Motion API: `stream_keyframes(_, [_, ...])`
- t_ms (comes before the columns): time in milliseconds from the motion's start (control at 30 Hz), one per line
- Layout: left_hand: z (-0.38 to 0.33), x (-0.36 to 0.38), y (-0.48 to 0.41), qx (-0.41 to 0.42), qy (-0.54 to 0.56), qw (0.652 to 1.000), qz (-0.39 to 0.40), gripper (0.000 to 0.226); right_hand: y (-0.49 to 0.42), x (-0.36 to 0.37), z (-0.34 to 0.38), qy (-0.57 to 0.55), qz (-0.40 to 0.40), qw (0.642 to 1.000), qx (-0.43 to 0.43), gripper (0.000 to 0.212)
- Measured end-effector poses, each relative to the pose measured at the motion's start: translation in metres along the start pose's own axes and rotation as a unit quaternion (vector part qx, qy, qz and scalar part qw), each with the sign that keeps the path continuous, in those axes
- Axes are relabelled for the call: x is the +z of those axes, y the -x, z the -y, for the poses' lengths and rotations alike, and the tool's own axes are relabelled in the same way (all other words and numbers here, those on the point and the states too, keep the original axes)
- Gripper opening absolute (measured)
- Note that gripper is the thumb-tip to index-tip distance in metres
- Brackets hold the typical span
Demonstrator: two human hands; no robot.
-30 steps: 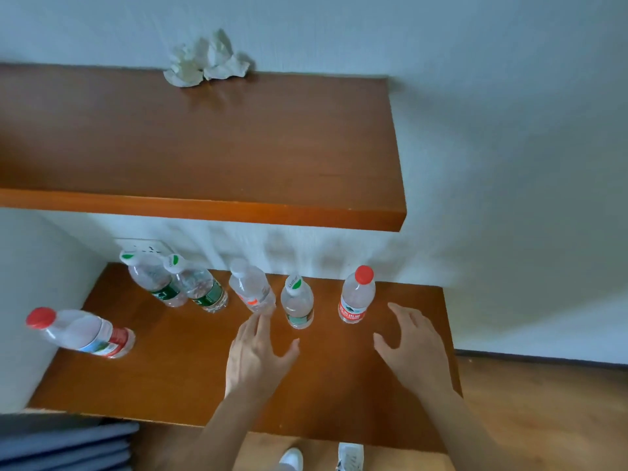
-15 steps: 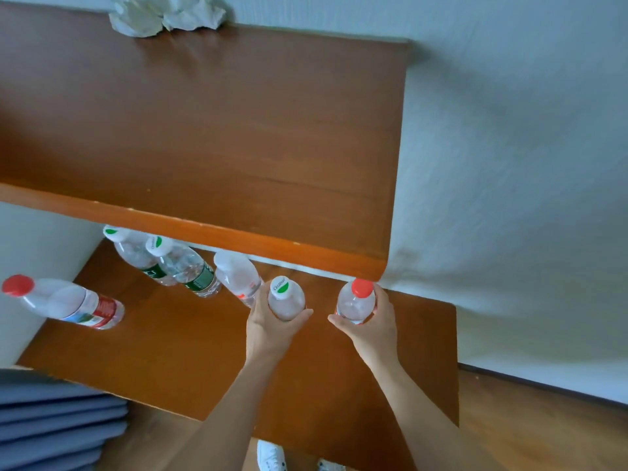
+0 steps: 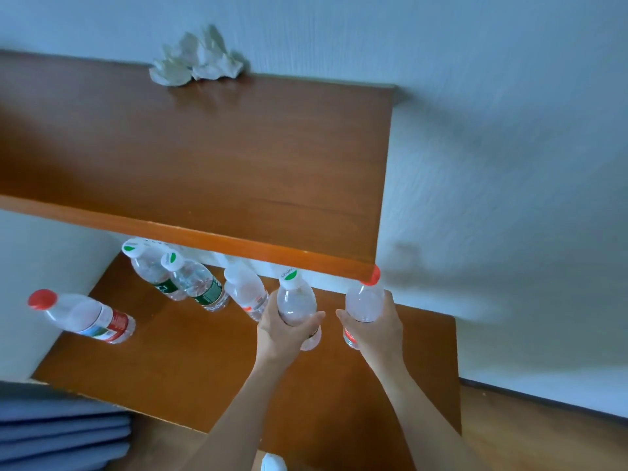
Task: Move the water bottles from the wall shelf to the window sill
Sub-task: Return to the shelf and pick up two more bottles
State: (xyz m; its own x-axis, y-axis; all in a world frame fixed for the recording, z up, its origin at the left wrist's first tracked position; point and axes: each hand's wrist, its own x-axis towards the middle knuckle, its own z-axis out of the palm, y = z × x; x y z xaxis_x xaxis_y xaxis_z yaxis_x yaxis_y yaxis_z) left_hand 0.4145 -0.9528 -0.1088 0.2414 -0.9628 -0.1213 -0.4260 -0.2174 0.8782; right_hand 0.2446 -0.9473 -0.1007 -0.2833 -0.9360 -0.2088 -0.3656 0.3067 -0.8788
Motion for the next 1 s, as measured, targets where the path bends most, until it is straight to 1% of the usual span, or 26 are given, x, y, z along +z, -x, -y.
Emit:
stream_keyframes(100, [-0.019, -0.008, 0.006, 0.013, 0.052, 0.999, 0.007, 0.072, 0.008, -0.008, 0.014, -0.019, -0.037, 0.999, -0.019, 0.067])
stream_keyframes(167, [-0.032, -0.015, 0.010, 0.023, 0.077, 0.997, 0.020, 0.060, 0.013, -0.013, 0.024, -0.028, -0.054, 0.998, -0.029, 0.066])
stream_keyframes(200, [-0.038, -0.018, 0.012, 0.033, 0.083, 0.996, 0.028, 0.057, 0.017, -0.015, 0.028, -0.031, -0.058, 0.997, -0.033, 0.065])
stream_keyframes(267, [-0.045, -0.025, 0.015, 0.048, 0.090, 0.994, 0.046, 0.060, 0.025, -0.018, 0.035, -0.034, -0.062, 0.996, -0.048, 0.064])
stream_keyframes(333, [-0.049, -0.033, 0.020, 0.053, 0.104, 0.992, 0.057, 0.059, 0.034, -0.018, 0.038, -0.036, -0.070, 0.995, -0.057, 0.064])
stream_keyframes(500, [-0.055, -0.056, 0.033, 0.071, 0.131, 0.987, 0.061, 0.053, 0.051, -0.007, 0.043, -0.051, -0.065, 0.995, -0.056, 0.064])
stream_keyframes(567, [-0.054, -0.067, 0.038, 0.068, 0.144, 0.985, 0.059, 0.059, 0.057, -0.001, 0.047, -0.050, -0.052, 0.996, -0.060, 0.065])
stream_keyframes(633, [-0.049, -0.083, 0.044, 0.065, 0.159, 0.984, 0.042, 0.065, 0.065, 0.009, 0.055, -0.052, -0.032, 0.996, -0.068, 0.066])
stream_keyframes(800, [-0.035, -0.126, 0.056, 0.079, 0.174, 0.982, -0.001, 0.054, 0.082, 0.038, 0.075, -0.062, 0.023, 0.991, -0.116, 0.059])
stream_keyframes(900, [-0.026, -0.155, 0.066, 0.081, 0.174, 0.980, -0.052, 0.058, 0.092, 0.063, 0.086, -0.061, 0.069, 0.983, -0.158, 0.063])
stream_keyframes(1000, [-0.011, -0.180, 0.076, 0.060, 0.157, 0.978, -0.121, 0.064, 0.106, 0.087, 0.097, -0.075, 0.106, 0.973, -0.189, 0.068])
